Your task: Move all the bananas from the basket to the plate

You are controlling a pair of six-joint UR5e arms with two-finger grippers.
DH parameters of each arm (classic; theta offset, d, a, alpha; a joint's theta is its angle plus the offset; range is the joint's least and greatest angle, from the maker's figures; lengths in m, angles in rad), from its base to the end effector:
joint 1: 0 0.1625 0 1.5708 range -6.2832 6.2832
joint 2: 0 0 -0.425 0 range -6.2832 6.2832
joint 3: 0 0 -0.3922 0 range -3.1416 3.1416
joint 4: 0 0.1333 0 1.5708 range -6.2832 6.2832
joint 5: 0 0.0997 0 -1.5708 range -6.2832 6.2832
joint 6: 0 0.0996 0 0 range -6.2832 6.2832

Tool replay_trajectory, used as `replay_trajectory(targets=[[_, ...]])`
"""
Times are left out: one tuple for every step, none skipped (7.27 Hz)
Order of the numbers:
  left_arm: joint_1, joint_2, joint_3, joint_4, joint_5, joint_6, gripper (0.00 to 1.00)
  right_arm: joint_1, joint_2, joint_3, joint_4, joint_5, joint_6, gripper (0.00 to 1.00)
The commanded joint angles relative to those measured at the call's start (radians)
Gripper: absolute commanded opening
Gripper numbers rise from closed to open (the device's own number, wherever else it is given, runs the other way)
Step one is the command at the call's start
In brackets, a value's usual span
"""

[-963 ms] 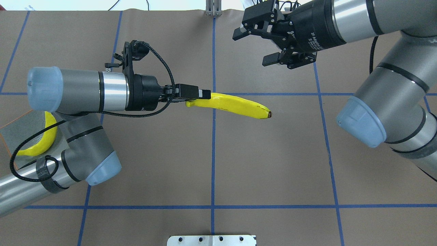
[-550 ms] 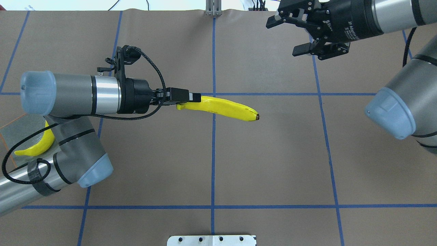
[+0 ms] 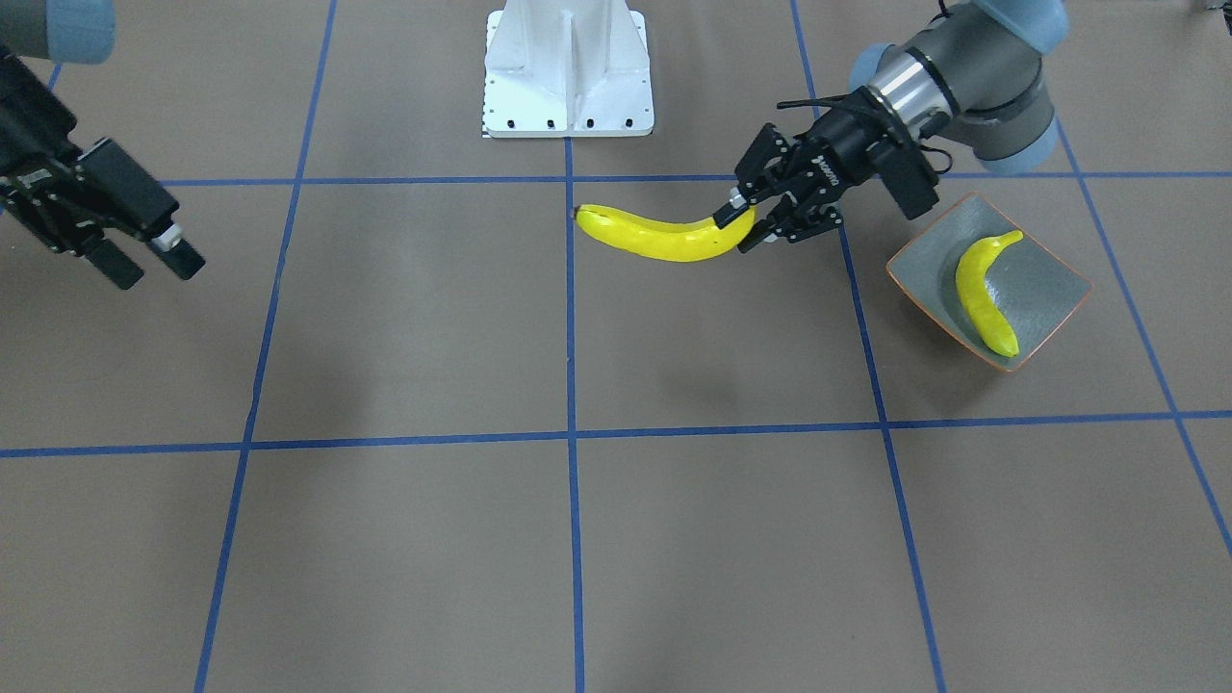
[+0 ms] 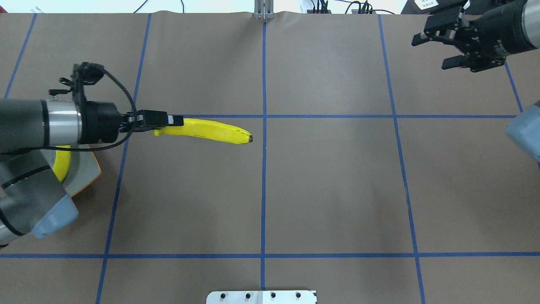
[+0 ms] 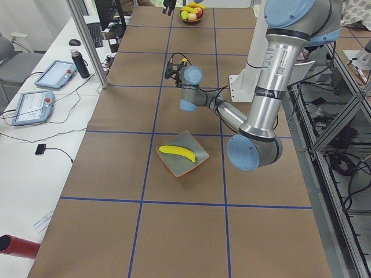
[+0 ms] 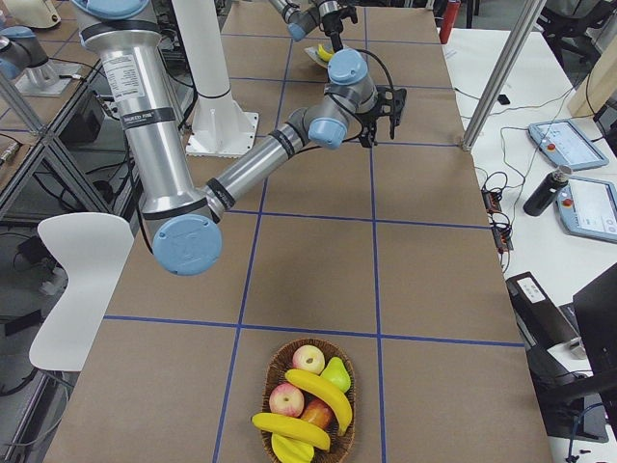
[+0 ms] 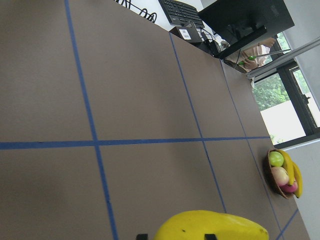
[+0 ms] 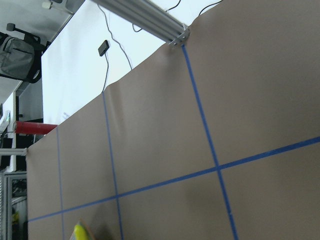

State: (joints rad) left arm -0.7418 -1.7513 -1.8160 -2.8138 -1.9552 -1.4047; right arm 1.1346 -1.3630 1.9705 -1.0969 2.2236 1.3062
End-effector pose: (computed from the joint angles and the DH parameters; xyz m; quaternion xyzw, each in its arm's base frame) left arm 0.3153 -0.4191 0.3104 0.2036 0.7098 -0.0515 0.6723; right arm -0.1564 -0.5079 0.3037 0.1036 -0.5500 0.1925 0.8060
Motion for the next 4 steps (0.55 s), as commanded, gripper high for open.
replay_trajectory(targets=[[-0.059, 0.219, -0.037, -0.083, -0.004, 0.001, 0.00, 0.084, -0.149, -0.059, 0.000, 0.001, -0.311, 1.00], [-0.060, 0.324, -0.026, -0.163, -0.005, 0.001, 0.00, 0.121, -0.206, -0.077, 0.000, 0.001, -0.447, 1.00], [-0.060, 0.414, -0.005, -0.238, -0.016, 0.001, 0.00, 0.157, -0.252, -0.096, 0.000, 0.002, -0.567, 1.00], [-0.077, 0.473, 0.060, -0.318, -0.045, 0.001, 0.00, 0.200, -0.274, -0.138, 0.006, 0.019, -0.678, 1.00]])
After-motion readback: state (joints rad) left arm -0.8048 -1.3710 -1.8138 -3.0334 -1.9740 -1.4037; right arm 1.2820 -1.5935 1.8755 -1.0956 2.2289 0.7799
